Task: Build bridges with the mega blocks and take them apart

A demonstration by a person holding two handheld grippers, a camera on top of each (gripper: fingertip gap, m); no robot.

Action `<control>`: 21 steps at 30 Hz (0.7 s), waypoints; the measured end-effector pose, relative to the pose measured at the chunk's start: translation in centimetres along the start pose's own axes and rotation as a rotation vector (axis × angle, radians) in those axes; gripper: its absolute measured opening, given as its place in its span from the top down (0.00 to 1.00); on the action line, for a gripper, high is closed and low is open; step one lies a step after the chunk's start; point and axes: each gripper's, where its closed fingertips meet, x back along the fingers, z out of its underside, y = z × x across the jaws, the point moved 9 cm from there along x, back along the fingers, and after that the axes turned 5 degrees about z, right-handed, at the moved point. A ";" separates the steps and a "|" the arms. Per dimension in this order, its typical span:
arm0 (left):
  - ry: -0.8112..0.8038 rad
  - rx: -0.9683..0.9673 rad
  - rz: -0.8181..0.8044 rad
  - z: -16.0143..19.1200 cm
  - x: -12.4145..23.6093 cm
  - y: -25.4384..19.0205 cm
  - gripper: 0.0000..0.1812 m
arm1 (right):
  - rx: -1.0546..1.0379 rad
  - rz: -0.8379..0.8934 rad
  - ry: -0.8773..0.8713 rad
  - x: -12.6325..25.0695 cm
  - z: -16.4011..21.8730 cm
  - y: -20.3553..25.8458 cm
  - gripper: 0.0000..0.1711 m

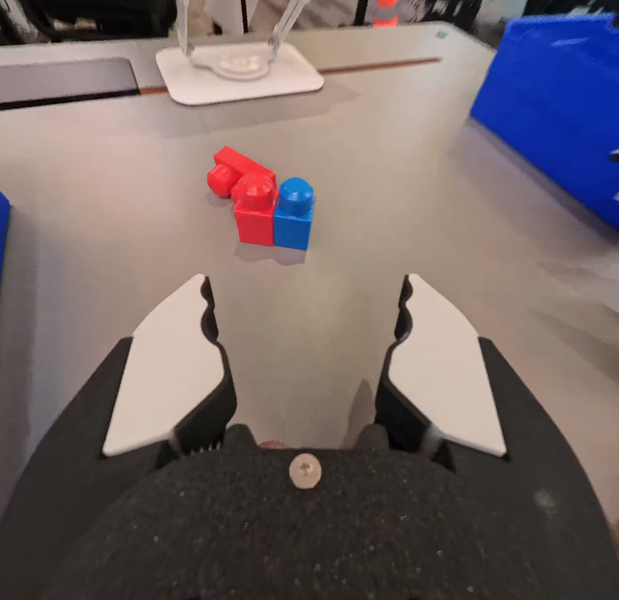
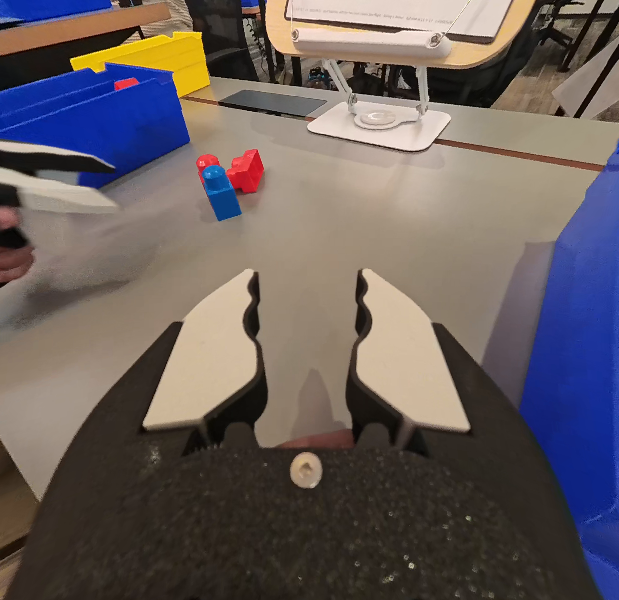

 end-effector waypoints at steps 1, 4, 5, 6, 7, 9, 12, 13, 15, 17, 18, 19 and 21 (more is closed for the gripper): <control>-0.041 -0.008 0.024 0.3 1.1 -0.5 0.40 | 0.009 0.010 -0.001 -0.2 0.0 0.0 0.65; -0.146 -0.027 0.050 1.3 3.6 -1.5 0.37 | 0.039 0.025 -0.016 -0.7 0.2 0.5 0.62; -0.176 -0.038 0.054 1.6 4.1 -1.7 0.37 | 0.050 0.031 -0.022 -0.9 0.3 0.8 0.60; -0.208 -0.048 0.043 1.7 4.5 -1.7 0.37 | 0.062 0.038 -0.028 -1.1 0.4 1.2 0.59; -0.237 -0.065 0.049 1.8 4.8 -1.7 0.38 | 0.074 0.042 -0.032 -1.2 0.5 1.5 0.57; -0.284 -0.082 0.057 1.8 5.1 -1.6 0.38 | 0.098 0.055 -0.046 -1.3 0.7 2.3 0.55; -0.313 -0.072 0.080 1.7 5.3 -1.0 0.40 | 0.130 0.072 -0.067 -1.4 0.9 3.3 0.55; -0.302 -0.059 0.078 1.6 5.2 -0.8 0.40 | 0.142 0.079 -0.067 -1.4 1.0 3.5 0.54; -0.261 -0.043 0.095 1.8 5.1 -0.6 0.40 | 0.161 0.095 -0.072 -1.5 1.2 3.7 0.54; -0.228 -0.020 0.089 2.2 5.0 -0.2 0.41 | 0.161 0.099 -0.063 -1.6 1.4 3.7 0.53; -0.222 -0.009 0.091 2.4 5.0 0.0 0.42 | 0.161 0.102 -0.066 -1.6 1.4 3.7 0.53; -0.221 -0.002 0.089 2.5 5.0 0.1 0.43 | 0.161 0.105 -0.069 -1.6 1.3 3.7 0.54; -0.208 -0.015 0.085 2.6 4.9 0.1 0.44 | 0.159 0.103 -0.068 -1.6 1.3 3.6 0.54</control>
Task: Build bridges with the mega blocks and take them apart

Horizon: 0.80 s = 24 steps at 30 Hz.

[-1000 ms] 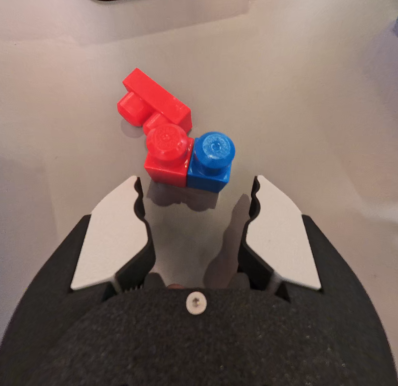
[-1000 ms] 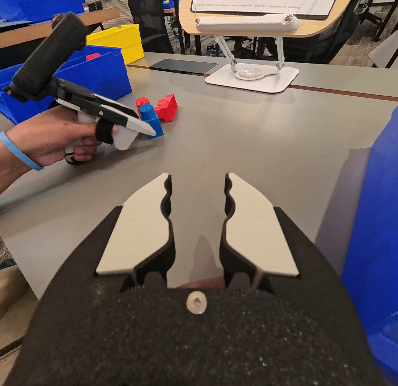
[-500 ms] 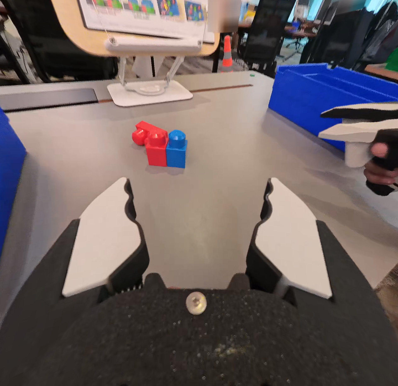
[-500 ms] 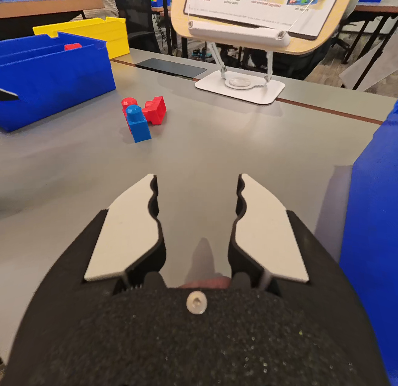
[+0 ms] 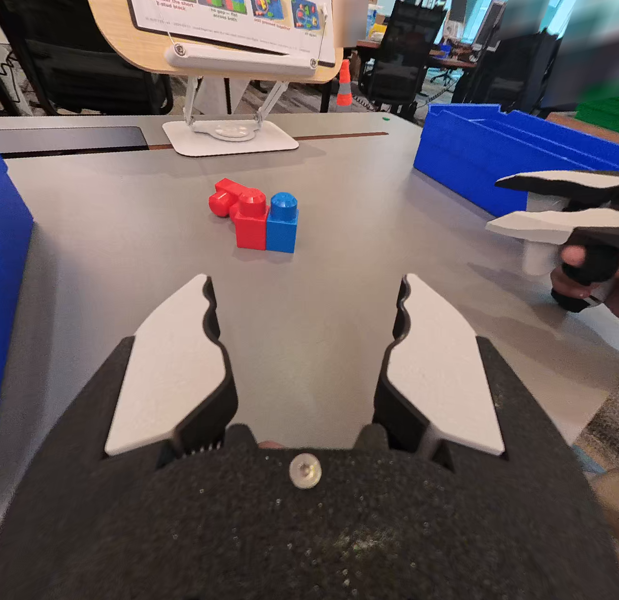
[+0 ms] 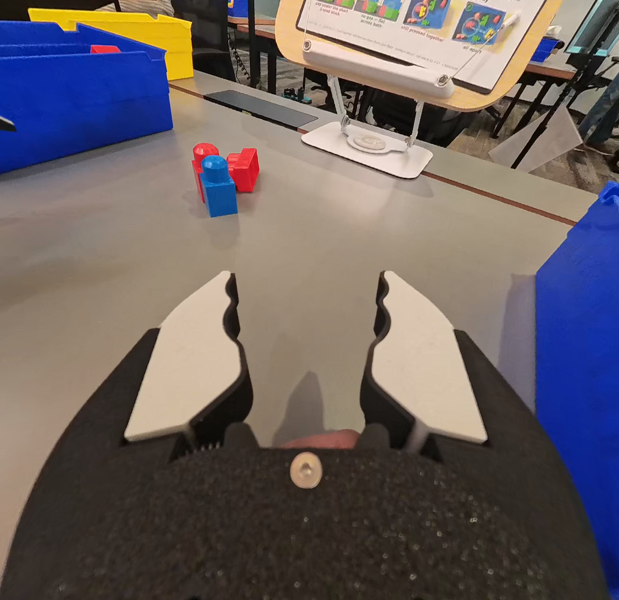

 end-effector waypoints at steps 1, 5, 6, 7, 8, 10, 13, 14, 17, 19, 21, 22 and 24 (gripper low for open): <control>0.012 -0.011 -0.012 0.0 -0.1 0.0 0.43 | 0.000 -0.001 0.003 0.0 0.0 0.0 0.54; 0.035 -0.003 -0.031 0.0 -0.6 0.3 0.43 | -0.007 -0.011 0.007 -0.1 0.0 -0.1 0.54; 0.044 0.007 -0.041 0.0 -0.8 0.4 0.44 | -0.009 -0.014 0.008 -0.1 0.1 -0.1 0.54; 0.059 0.022 -0.055 0.0 -1.2 0.6 0.44 | -0.013 -0.019 0.010 -0.1 0.1 -0.1 0.54; 0.076 0.034 -0.067 -0.2 -1.7 0.9 0.44 | -0.016 -0.022 0.011 -0.1 0.1 -0.2 0.54; 0.124 0.033 -0.117 -0.6 -3.2 1.6 0.46 | -0.021 -0.025 0.011 0.0 0.1 -0.2 0.55; 0.174 0.021 -0.157 -1.1 -6.2 2.4 0.46 | -0.027 -0.031 0.015 0.0 0.1 -0.3 0.55; 0.200 0.013 -0.159 -1.1 -7.3 2.6 0.46 | -0.031 -0.032 0.016 0.0 0.1 -0.4 0.55; 0.298 0.004 -0.164 -0.8 -10.3 3.2 0.44 | -0.045 -0.036 0.017 0.1 0.2 -0.7 0.55; 0.357 0.022 -0.148 -0.5 -11.9 3.7 0.43 | -0.053 -0.037 0.016 0.1 0.2 -0.9 0.55; 0.375 0.050 -0.122 -0.6 -13.1 3.9 0.42 | -0.065 -0.040 0.015 0.1 0.3 -1.1 0.56; 0.372 0.051 -0.119 -0.8 -13.6 4.0 0.43 | -0.073 -0.043 0.016 0.1 0.3 -1.2 0.56; 0.387 0.034 -0.124 -0.9 -14.5 4.1 0.43 | -0.090 -0.051 0.017 0.1 0.4 -1.4 0.56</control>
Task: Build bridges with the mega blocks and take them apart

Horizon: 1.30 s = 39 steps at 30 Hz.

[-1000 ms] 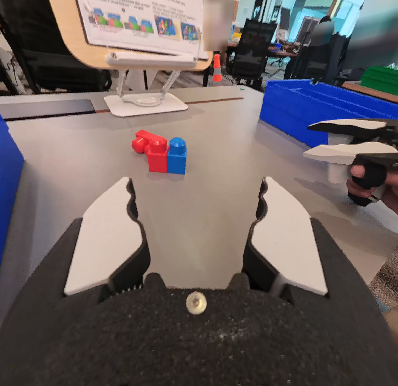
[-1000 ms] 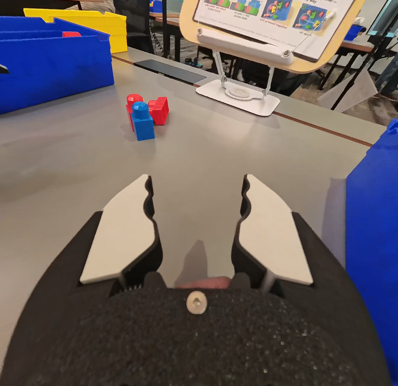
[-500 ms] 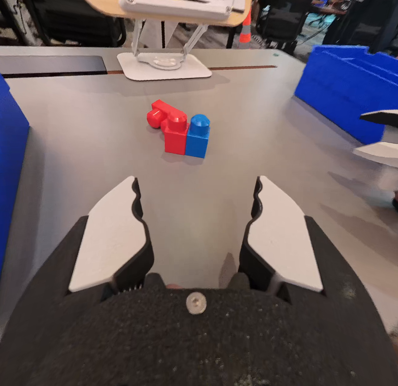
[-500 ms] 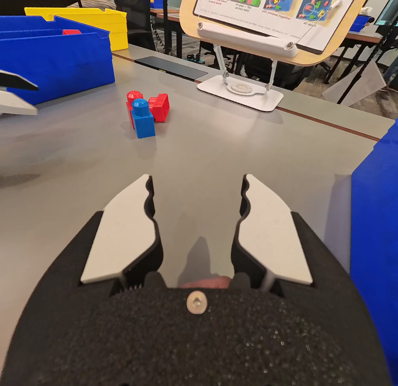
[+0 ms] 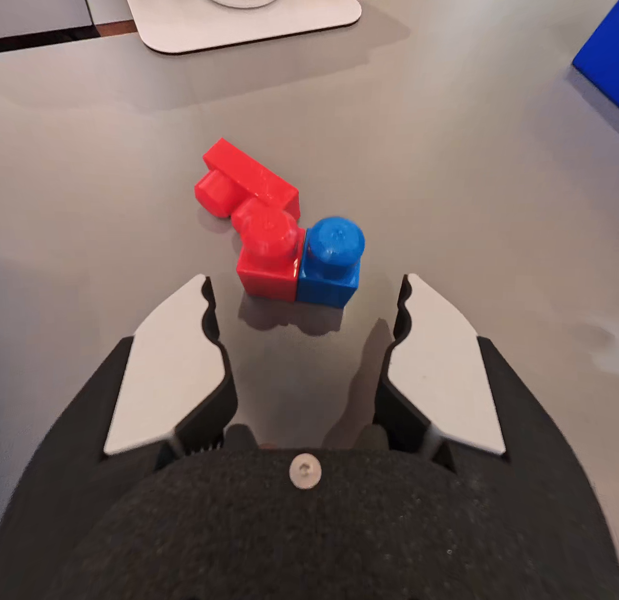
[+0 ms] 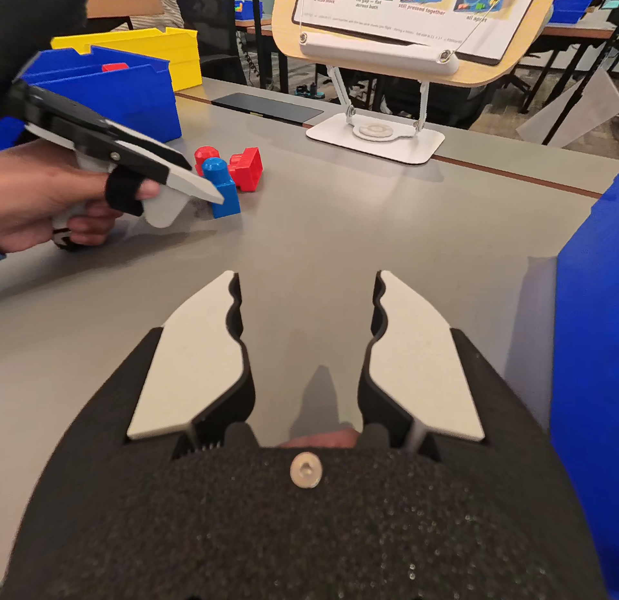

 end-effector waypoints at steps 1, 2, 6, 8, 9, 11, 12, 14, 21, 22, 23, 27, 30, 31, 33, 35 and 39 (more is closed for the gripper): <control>0.010 -0.010 -0.004 -0.1 -0.4 0.0 0.43 | -0.006 -0.003 0.000 0.0 0.0 -0.1 0.56; 0.026 -0.016 -0.007 -0.2 -0.7 0.0 0.43 | -0.011 -0.005 -0.001 0.0 0.0 -0.1 0.56; 0.092 -0.027 -0.004 -0.4 -1.9 0.1 0.43 | -0.028 -0.011 -0.003 0.1 0.1 -0.3 0.56; 0.099 -0.032 -0.004 -0.5 -2.2 0.1 0.43 | -0.037 -0.013 -0.004 0.1 0.1 -0.5 0.56; 0.105 -0.035 -0.005 -0.6 -2.3 0.1 0.43 | -0.041 -0.014 -0.003 0.2 0.1 -0.6 0.56; 0.118 -0.039 -0.005 -0.7 -2.6 0.2 0.43 | -0.049 -0.015 -0.004 0.2 0.1 -0.7 0.57; 0.123 -0.038 -0.006 -0.7 -2.7 0.2 0.44 | -0.052 -0.016 -0.004 0.2 0.1 -0.7 0.57; 0.133 -0.036 0.000 -0.7 -2.9 0.3 0.44 | -0.055 -0.017 -0.004 0.3 0.1 -0.8 0.57; 0.155 -0.031 0.005 -0.7 -3.1 0.4 0.46 | -0.053 -0.018 -0.002 0.3 0.2 -0.8 0.57; 0.157 -0.030 0.004 -0.8 -3.2 0.4 0.45 | -0.052 -0.019 -0.002 0.3 0.2 -0.7 0.57; 0.155 -0.028 0.001 -0.8 -3.3 0.5 0.45 | -0.052 -0.019 -0.001 0.3 0.2 -0.7 0.57; 0.149 -0.018 -0.006 -1.2 -3.6 0.9 0.41 | -0.046 -0.022 0.003 0.3 0.2 -0.6 0.58; 0.191 -0.022 -0.001 -1.1 -4.1 0.9 0.40 | -0.048 -0.024 0.003 0.3 0.2 -0.6 0.58; 0.190 -0.029 0.000 -1.2 -4.1 0.8 0.40 | -0.049 -0.025 0.003 0.3 0.2 -0.7 0.58; 0.194 -0.032 -0.006 -1.3 -4.3 0.8 0.41 | -0.051 -0.026 0.003 0.3 0.2 -0.7 0.58; 0.197 -0.037 -0.007 -1.3 -4.4 0.8 0.41 | -0.052 -0.028 0.004 0.3 0.2 -0.7 0.58; 0.200 -0.043 -0.016 -1.4 -4.5 0.9 0.41 | -0.055 -0.029 0.005 0.3 0.2 -0.7 0.58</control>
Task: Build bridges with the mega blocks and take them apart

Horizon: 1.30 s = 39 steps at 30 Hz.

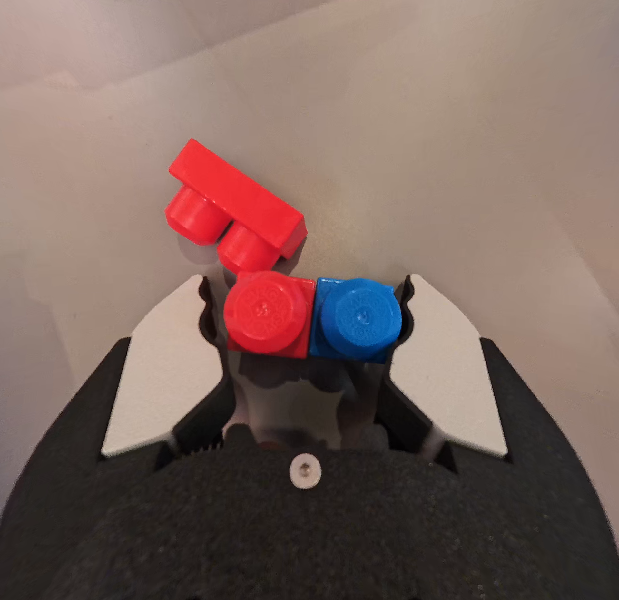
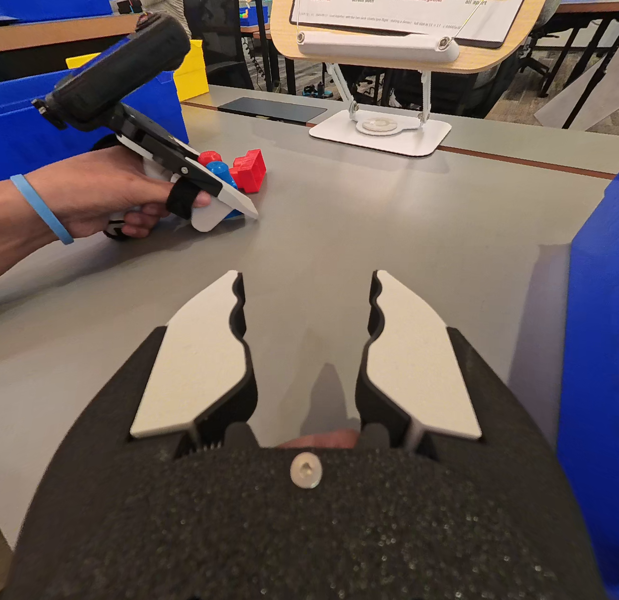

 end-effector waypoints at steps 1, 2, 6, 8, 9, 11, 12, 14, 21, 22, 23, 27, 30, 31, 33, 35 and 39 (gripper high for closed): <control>0.003 -0.004 -0.003 0.0 0.0 0.0 0.41 | 0.000 0.000 0.000 0.0 0.0 0.0 0.58; 0.005 -0.009 -0.006 0.0 -0.1 -0.1 0.41 | -0.001 -0.001 0.000 0.0 0.0 0.0 0.58; 0.004 -0.006 -0.007 0.0 0.0 0.0 0.42 | 0.000 -0.001 0.002 0.0 0.0 0.0 0.58; 0.004 -0.006 -0.008 0.0 -0.1 0.0 0.42 | 0.000 -0.003 0.002 0.0 0.0 0.0 0.59; 0.004 -0.006 -0.009 0.0 -0.1 0.0 0.42 | 0.001 -0.003 0.003 0.0 0.0 0.0 0.59; 0.002 -0.009 -0.007 0.0 -0.1 -0.1 0.43 | 0.001 -0.003 0.004 0.0 0.0 0.1 0.59; 0.000 -0.011 -0.005 0.0 -0.1 -0.1 0.44 | 0.002 -0.004 0.004 0.0 0.0 0.1 0.59; -0.007 -0.018 -0.001 -0.1 0.0 -0.1 0.48 | 0.003 -0.004 0.005 0.0 0.0 0.1 0.59; -0.010 -0.019 -0.002 -0.1 0.0 -0.1 0.50 | 0.002 -0.006 0.006 0.0 0.0 0.1 0.60; -0.010 -0.020 -0.003 -0.1 0.0 -0.1 0.50 | 0.001 -0.007 0.006 0.0 0.0 0.1 0.60; -0.010 -0.022 -0.001 -0.1 0.0 -0.2 0.50 | 0.001 -0.007 0.006 0.0 0.0 0.1 0.60; -0.011 -0.032 0.005 -0.1 0.0 -0.2 0.50 | -0.001 -0.008 0.005 0.1 0.0 0.1 0.60; -0.013 -0.043 0.009 -0.1 0.0 -0.3 0.50 | 0.000 -0.009 0.005 0.1 0.0 0.1 0.60; -0.015 -0.048 0.011 -0.1 0.0 -0.4 0.50 | 0.001 -0.008 0.005 0.1 0.0 0.1 0.60; -0.023 -0.055 0.013 -0.1 0.1 -0.5 0.50 | 0.001 -0.009 0.005 0.1 0.0 0.1 0.60; -0.048 -0.063 0.016 -0.1 0.4 -0.5 0.50 | 0.003 -0.008 0.005 0.1 0.0 0.0 0.61; -0.068 -0.086 0.018 0.1 0.9 -0.5 0.50 | 0.002 -0.008 0.004 0.1 0.0 0.0 0.61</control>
